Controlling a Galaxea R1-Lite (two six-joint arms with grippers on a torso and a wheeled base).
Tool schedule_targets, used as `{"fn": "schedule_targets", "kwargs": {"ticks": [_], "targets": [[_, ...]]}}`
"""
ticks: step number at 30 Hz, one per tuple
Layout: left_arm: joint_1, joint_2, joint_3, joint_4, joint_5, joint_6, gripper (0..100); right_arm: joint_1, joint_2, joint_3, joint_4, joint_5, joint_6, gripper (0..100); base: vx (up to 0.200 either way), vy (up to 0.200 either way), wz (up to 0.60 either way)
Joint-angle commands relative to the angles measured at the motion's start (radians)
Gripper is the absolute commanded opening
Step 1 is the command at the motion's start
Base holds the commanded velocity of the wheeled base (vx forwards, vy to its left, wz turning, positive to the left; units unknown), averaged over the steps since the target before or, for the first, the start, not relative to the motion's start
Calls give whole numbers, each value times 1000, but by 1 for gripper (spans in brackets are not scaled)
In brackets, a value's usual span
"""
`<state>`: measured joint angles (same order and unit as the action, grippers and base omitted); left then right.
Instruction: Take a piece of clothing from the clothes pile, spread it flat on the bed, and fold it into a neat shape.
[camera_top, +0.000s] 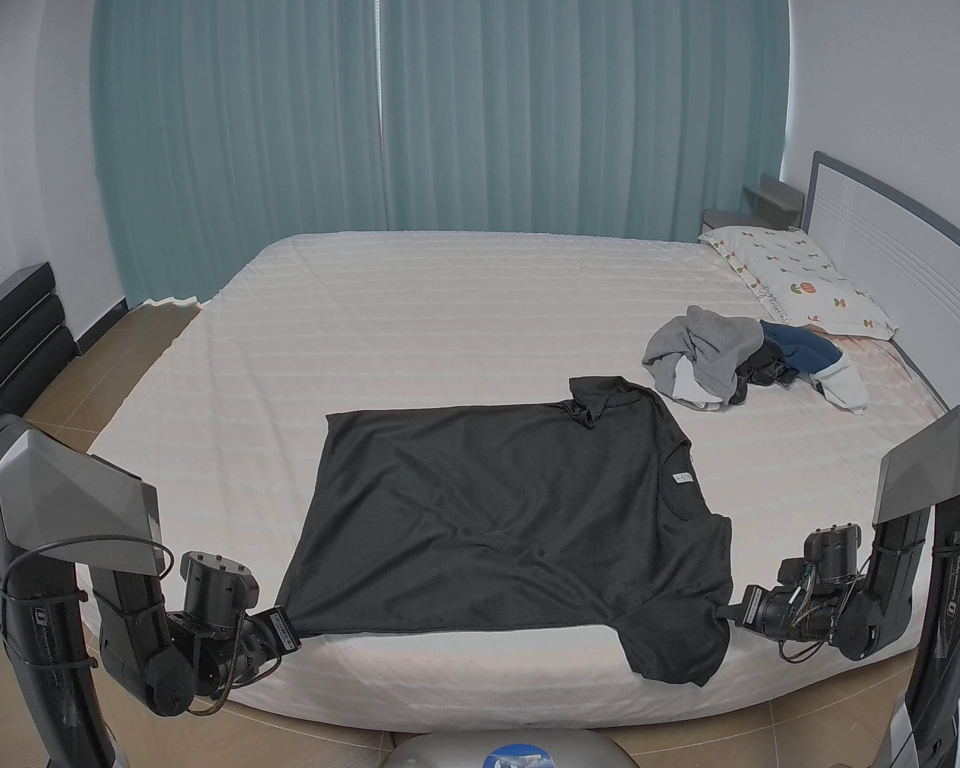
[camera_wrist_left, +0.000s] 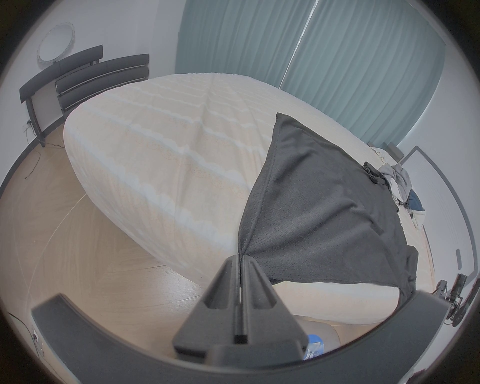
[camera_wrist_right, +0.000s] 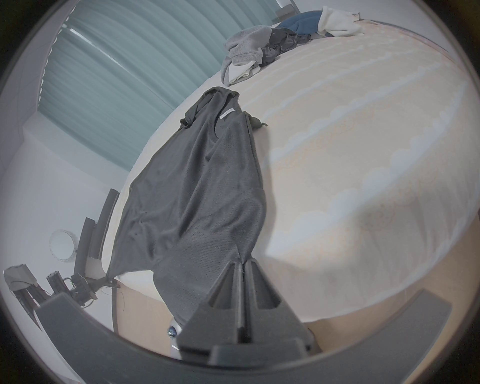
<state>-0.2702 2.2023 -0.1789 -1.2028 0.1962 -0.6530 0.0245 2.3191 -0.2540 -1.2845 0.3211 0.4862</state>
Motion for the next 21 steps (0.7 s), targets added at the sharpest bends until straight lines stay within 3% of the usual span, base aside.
{"fn": "schedule_targets", "kwargs": {"ticks": [1, 11, 16, 21], "targets": [[0, 0, 3, -1, 0, 0, 0, -31, -9, 25, 2, -2, -23, 0, 0, 0, 0], [13, -4, 12, -1, 6, 16, 0, -81, -67, 113, 7, -2, -90, 0, 0, 0, 0], [19, -6, 38, -1, 6, 64, 0, -90, -67, 164, 7, -4, -173, 0, 0, 0, 0], [25, -1, 73, -1, 11, 119, 0, -80, -63, 183, 7, -4, -195, 0, 0, 0, 0]]}}
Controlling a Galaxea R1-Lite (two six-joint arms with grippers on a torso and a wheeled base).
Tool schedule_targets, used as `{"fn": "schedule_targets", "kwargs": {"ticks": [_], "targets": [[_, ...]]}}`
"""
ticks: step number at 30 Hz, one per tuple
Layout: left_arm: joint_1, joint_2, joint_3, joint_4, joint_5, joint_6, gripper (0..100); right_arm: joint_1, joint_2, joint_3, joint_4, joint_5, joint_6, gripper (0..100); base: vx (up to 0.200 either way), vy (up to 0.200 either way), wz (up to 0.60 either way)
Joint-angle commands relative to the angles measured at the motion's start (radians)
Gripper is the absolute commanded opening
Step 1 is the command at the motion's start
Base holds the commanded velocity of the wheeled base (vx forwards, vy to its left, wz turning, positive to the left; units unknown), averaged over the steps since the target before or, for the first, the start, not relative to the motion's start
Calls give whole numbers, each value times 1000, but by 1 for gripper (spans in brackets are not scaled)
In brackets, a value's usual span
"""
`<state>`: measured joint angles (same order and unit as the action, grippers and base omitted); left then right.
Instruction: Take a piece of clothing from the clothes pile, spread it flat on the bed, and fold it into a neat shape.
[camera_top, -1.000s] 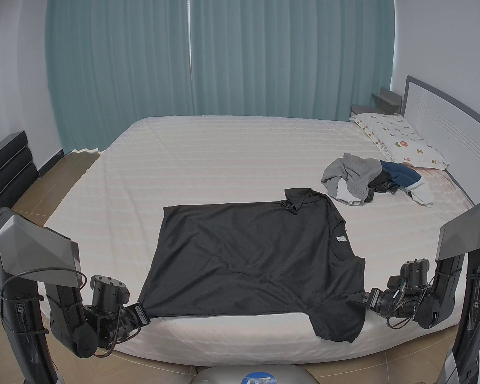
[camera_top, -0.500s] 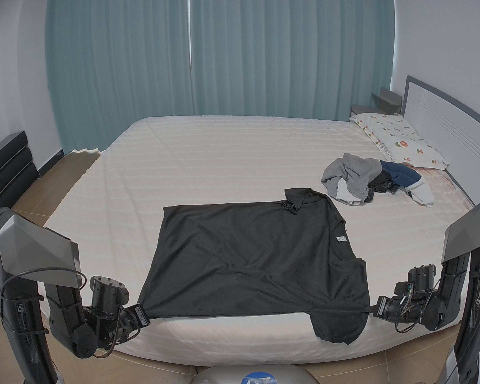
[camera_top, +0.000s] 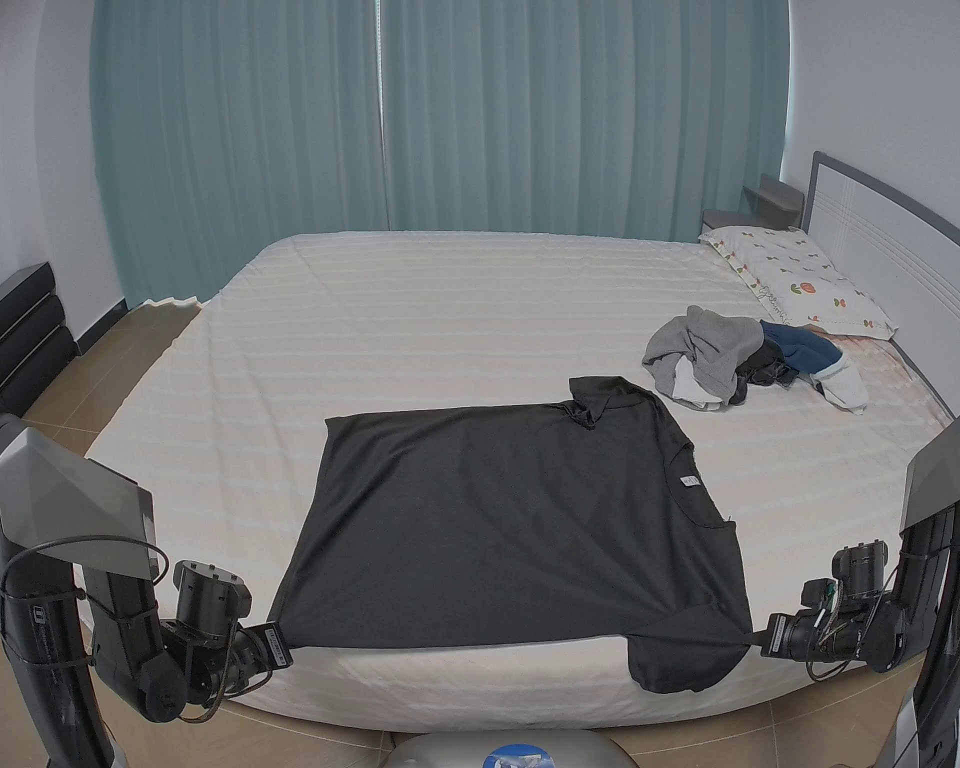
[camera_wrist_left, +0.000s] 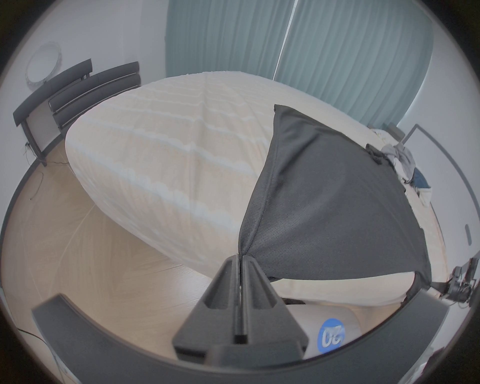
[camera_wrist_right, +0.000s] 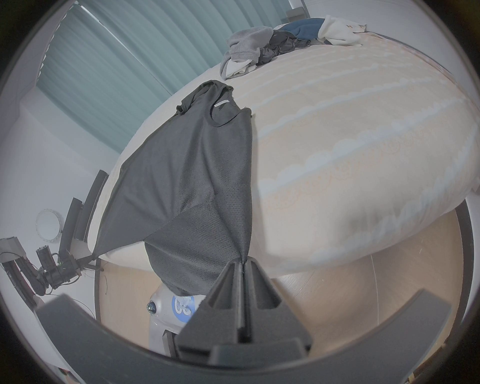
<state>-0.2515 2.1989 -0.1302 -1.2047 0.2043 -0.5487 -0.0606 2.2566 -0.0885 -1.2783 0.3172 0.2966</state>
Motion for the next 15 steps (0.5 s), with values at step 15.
{"fn": "schedule_targets", "kwargs": {"ticks": [15], "targets": [[11, 41, 44, -1, 24, 64, 0, 10, 26, 36, -10, -6, -39, 0, 0, 0, 0]]}}
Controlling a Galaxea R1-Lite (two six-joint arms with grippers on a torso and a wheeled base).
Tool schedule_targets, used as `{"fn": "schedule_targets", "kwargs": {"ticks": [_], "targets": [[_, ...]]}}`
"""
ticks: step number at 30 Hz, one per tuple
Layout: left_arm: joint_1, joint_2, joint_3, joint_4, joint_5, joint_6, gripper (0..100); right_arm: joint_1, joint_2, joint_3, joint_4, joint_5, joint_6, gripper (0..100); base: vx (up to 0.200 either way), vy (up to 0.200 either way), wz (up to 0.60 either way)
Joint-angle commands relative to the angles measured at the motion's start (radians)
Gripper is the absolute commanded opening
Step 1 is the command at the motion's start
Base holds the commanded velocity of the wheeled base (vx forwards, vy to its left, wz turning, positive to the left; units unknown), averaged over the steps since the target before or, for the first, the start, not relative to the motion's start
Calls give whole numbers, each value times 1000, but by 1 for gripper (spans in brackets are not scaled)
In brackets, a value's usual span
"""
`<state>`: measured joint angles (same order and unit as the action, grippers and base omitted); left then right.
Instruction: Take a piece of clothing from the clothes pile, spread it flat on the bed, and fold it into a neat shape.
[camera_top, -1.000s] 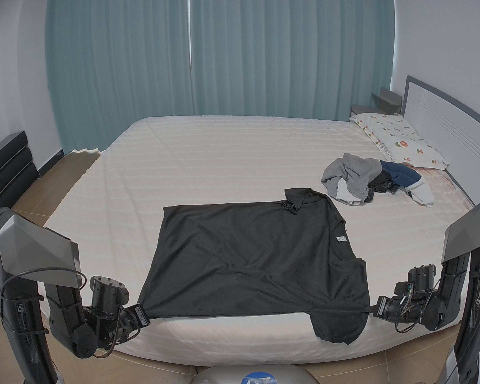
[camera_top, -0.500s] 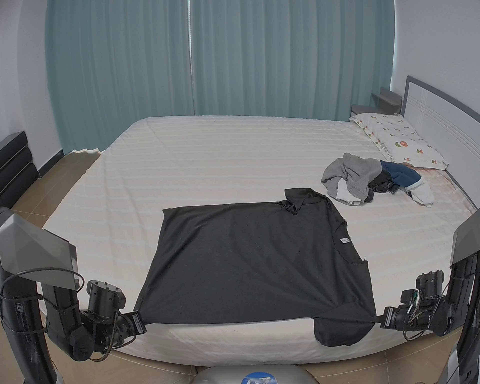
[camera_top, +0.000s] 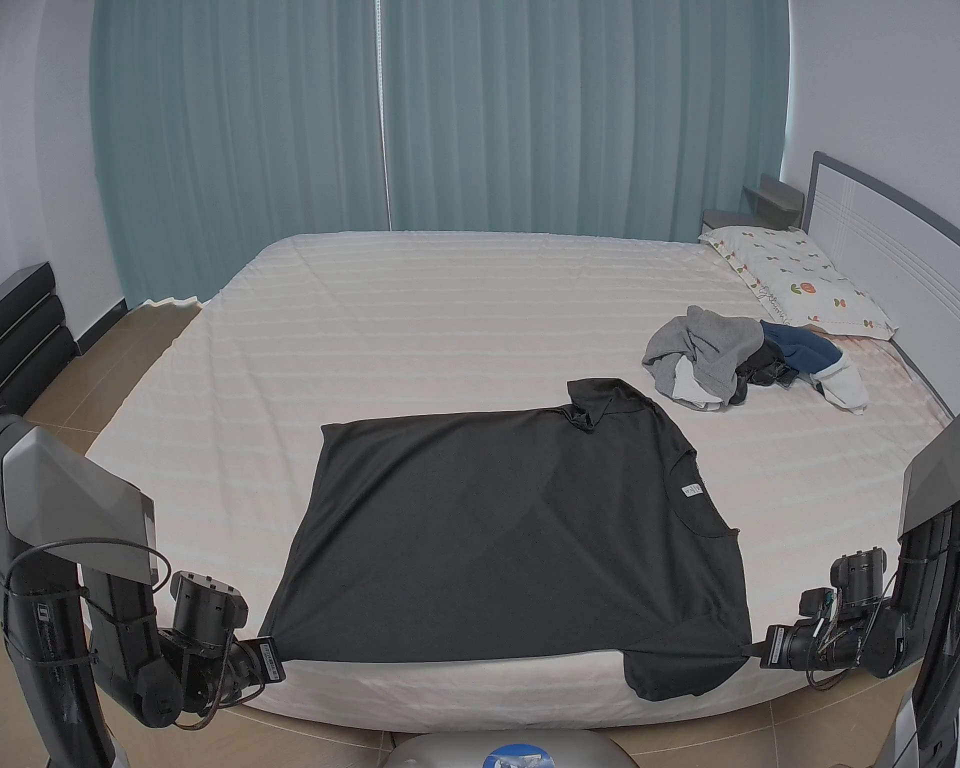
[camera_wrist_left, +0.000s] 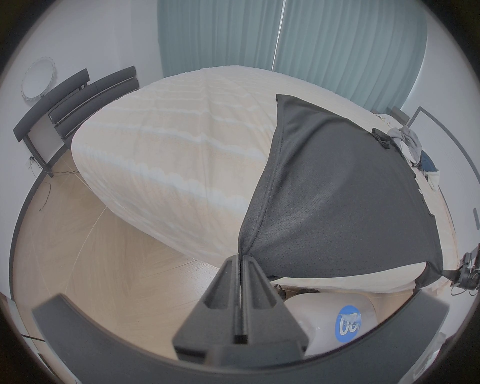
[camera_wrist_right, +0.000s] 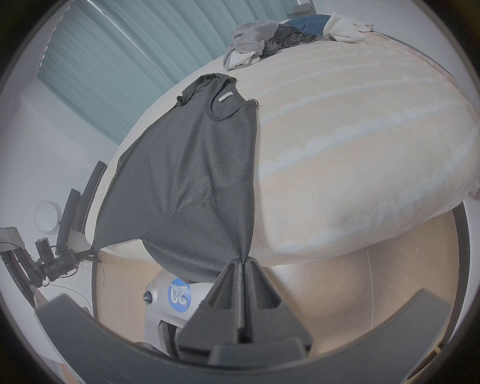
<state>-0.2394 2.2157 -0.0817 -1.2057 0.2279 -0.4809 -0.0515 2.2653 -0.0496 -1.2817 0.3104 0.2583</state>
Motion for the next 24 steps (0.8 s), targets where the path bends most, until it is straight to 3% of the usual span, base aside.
{"fn": "schedule_targets", "kwargs": {"ticks": [1, 6, 7, 17, 20, 24], "targets": [[-1, 25, -6, 0, -2, -5, 0, 1, 23, -4, -8, -1, -1, 0, 0, 0, 0], [-1, 25, -6, 0, -7, -7, 0, 1, 31, -1, -21, -1, -1, 0, 0, 0, 0], [-1, 25, -6, 0, -9, -7, 0, 1, 31, -4, -21, -1, -1, 100, 0, 0, 0], [-3, 22, -6, -1, -10, -7, 0, -19, 28, -19, -133, 4, 44, 100, 0, 0, 0], [-3, 18, -4, -3, -10, -8, 0, -19, 30, -79, -188, 1, 157, 100, 0, 0, 0], [-3, 15, -4, -3, -10, -10, 0, -19, 51, -159, -177, 3, 211, 100, 0, 0, 0]]}}
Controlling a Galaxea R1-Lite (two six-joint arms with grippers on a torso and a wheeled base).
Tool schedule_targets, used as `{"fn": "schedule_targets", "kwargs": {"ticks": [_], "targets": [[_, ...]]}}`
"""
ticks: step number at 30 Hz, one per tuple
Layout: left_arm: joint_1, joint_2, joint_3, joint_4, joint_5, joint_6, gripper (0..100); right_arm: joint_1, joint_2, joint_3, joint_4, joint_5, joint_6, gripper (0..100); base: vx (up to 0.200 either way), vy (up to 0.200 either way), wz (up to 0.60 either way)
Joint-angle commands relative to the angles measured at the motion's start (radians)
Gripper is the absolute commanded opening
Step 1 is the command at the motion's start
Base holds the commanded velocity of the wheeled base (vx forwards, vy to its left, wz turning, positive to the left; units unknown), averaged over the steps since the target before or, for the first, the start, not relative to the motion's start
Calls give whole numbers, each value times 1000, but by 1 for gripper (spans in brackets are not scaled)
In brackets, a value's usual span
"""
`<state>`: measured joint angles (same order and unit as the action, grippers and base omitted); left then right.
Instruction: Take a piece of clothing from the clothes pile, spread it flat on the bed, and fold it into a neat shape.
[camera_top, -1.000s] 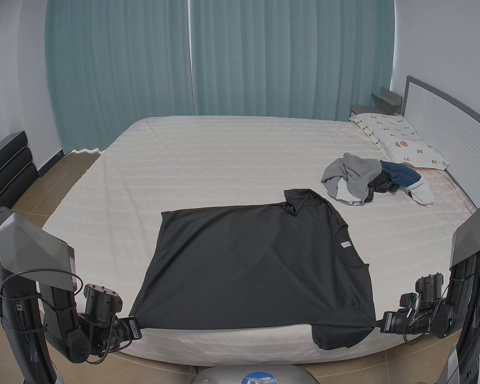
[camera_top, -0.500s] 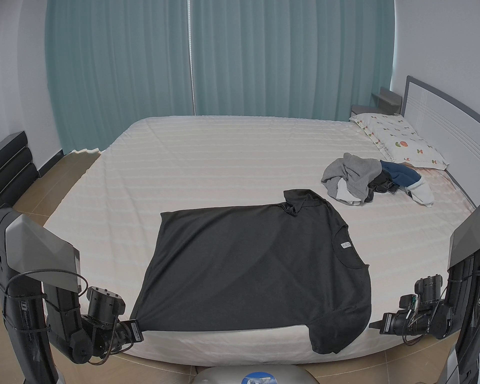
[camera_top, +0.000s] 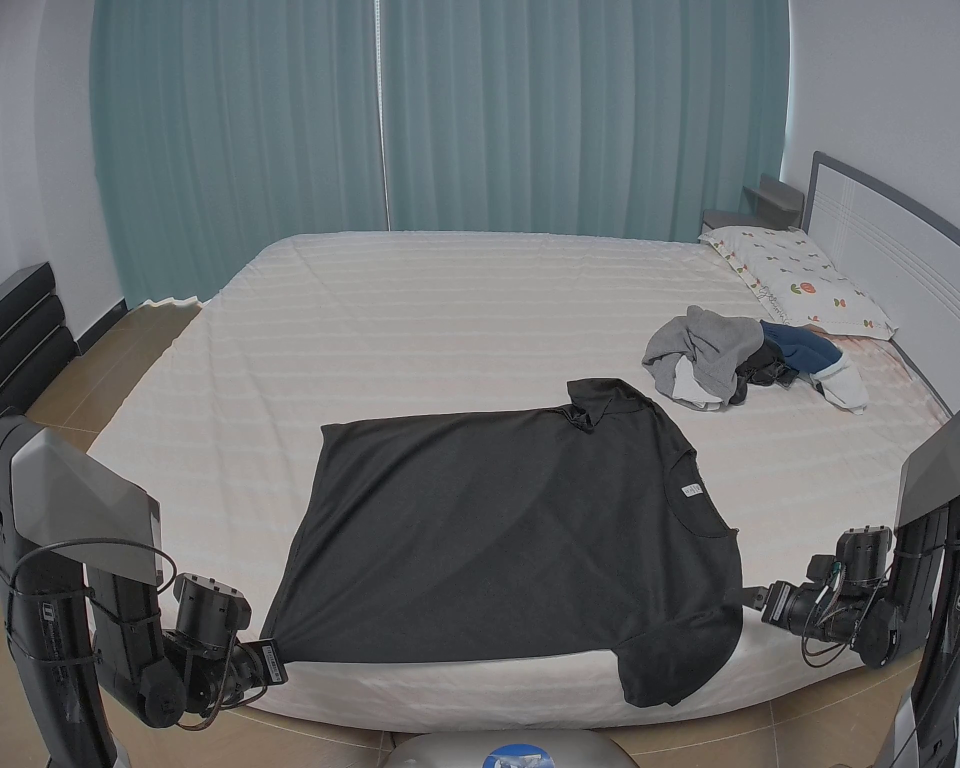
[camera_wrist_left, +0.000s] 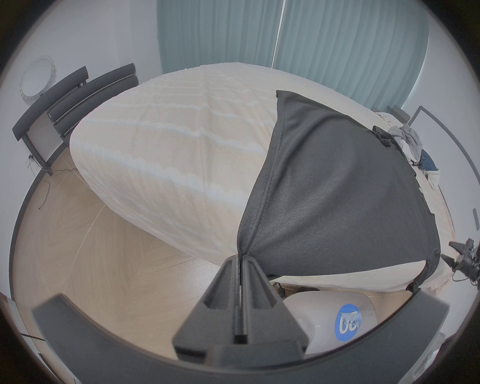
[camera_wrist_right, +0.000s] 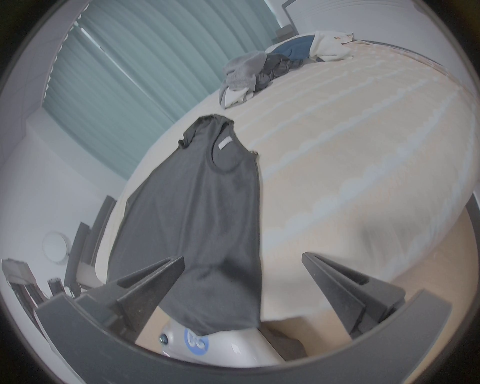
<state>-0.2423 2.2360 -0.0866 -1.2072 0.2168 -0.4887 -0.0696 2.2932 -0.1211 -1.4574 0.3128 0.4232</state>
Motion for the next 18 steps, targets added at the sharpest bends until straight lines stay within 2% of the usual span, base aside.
{"fn": "schedule_targets", "kwargs": {"ticks": [1, 6, 18], "targets": [[0, -7, 1, -2, 1, -2, 0, 1, 35, -111, -3, 0, 68, 100, 0, 0, 0], [0, -10, 1, -5, -1, -4, 0, 2, 83, -221, 14, -3, 134, 100, 0, 0, 0], [0, 1, 8, -49, 1, -5, 0, 5, 130, -368, 121, -15, 137, 100, 0, 0, 0]]}}
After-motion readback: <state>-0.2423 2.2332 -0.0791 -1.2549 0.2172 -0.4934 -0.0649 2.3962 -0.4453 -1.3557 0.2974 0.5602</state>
